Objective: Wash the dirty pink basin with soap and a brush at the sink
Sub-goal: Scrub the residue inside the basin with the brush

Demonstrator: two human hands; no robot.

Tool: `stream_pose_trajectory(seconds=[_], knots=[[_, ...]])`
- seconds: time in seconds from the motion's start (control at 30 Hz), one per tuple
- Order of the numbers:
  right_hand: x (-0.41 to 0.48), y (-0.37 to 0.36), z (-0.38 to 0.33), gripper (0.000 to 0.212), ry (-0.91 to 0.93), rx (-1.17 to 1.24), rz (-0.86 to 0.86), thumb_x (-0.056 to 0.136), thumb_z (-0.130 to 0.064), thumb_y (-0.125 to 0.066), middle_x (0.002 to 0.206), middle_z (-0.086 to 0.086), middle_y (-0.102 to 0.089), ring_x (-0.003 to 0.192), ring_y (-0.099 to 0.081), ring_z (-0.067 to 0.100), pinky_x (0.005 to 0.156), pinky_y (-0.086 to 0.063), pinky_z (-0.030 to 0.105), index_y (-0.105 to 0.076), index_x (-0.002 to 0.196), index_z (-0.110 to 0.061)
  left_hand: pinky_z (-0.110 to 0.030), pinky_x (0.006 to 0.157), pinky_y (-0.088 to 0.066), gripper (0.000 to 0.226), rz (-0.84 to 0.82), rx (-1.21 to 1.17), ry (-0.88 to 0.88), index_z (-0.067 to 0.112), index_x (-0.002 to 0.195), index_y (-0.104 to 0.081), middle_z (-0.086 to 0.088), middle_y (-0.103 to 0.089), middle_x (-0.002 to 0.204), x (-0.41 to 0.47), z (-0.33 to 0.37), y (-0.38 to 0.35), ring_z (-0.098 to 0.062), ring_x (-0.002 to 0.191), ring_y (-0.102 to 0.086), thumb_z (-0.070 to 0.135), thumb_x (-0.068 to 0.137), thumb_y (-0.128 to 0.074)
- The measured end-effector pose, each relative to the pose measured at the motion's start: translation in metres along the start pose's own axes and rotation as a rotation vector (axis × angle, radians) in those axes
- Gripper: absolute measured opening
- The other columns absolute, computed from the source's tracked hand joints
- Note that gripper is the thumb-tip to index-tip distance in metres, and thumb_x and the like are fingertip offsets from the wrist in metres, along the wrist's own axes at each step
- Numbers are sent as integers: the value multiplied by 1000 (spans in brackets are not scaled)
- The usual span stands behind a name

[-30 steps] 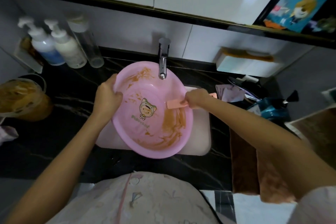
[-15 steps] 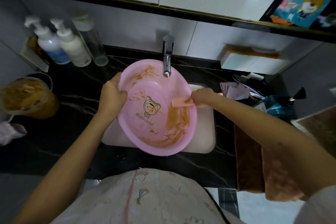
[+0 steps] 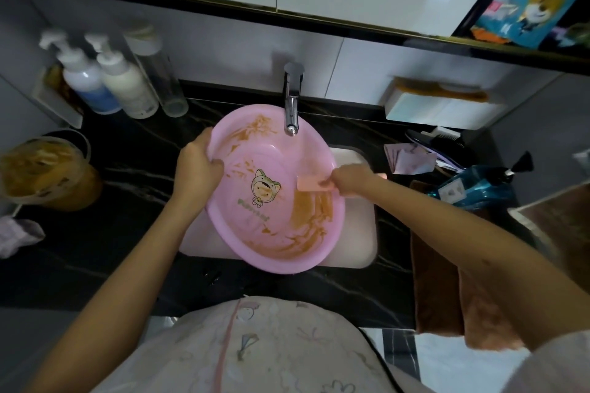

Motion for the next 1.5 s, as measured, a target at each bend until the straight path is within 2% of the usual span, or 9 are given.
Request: stream_pose_trajectory(seconds=[0.23,0.4,0.53,0.7,0.83,1.0,1.13,1.3,1.5], knots=[[-17,29,27,44,-71,-101,152,98,-45,-38,124,7,-57,111,-57,28,84,-42,30,-42,140,-32,-17,74,-45,53,-21,-32,17,11,122,-57,-10,-62,109,-8,-3,-17,-18,96,-59,-13,75,-49],[-20,-8,21,48,-41,175,-235,92,-48,-50,125,1,-58,111,-54,24,86,-39,32,-52,131,-20,-17,75,-44,54,-20,-15,8,11,121,-57,-11,-61,109,-5,-4,-17,-20,98,-59,-13,73,-49],[-18,32,31,40,-92,-32,117,97,-43,-42,120,5,-60,108,-58,26,80,-41,27,-51,133,-28,-18,75,-44,54,-11,9,1,11,121,-57,-11,-61,110,-6,-5,-19,-20,98,-58,-12,73,-49],[-16,-10,26,48,-79,149,-220,90,-54,-50,121,2,-60,105,-57,27,92,-44,36,-57,126,-24,-22,80,-45,57,-16,15,2,11,124,-55,-12,-61,113,-7,-7,-19,-22,101,-58,-12,73,-49],[-17,29,32,41,-69,-23,59,97,-45,-41,118,4,-60,106,-59,26,78,-40,27,-53,131,-27,-21,78,-44,56,-10,12,8,11,125,-55,-12,-61,112,-7,-6,-17,-21,100,-58,-12,74,-50],[-21,-2,29,49,-75,89,-159,92,-53,-47,117,4,-60,104,-57,26,82,-43,31,-54,130,-23,-21,79,-45,56,-10,2,11,12,126,-54,-12,-60,113,-9,-5,-17,-20,101,-58,-12,75,-50],[-17,23,47,55,-209,171,123,93,-56,-43,110,7,-61,100,-59,25,84,-42,28,-57,124,-14,-14,75,-46,56,-8,4,10,11,126,-54,-10,-60,113,-11,-3,-18,-17,99,-57,-13,75,-50],[-24,-21,16,55,-8,183,-251,94,-54,-43,126,6,-57,110,-54,25,89,-39,32,-52,131,-14,-14,77,-43,59,2,-7,-22,11,126,-55,-10,-61,113,-8,-1,-16,-20,101,-58,-14,73,-49],[-9,31,32,46,-70,-34,123,96,-51,-39,125,7,-58,111,-57,27,87,-42,30,-47,137,-30,-21,79,-45,57,17,7,-6,10,126,-55,-11,-63,110,-9,0,-15,-21,100,-59,-13,74,-50]])
Point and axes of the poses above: each hand's wrist, its own x-axis towards the middle knuckle, its own y-axis out of the back of the hand, z = x × y, the point moved 10 cm from there along x, towards the middle knuckle
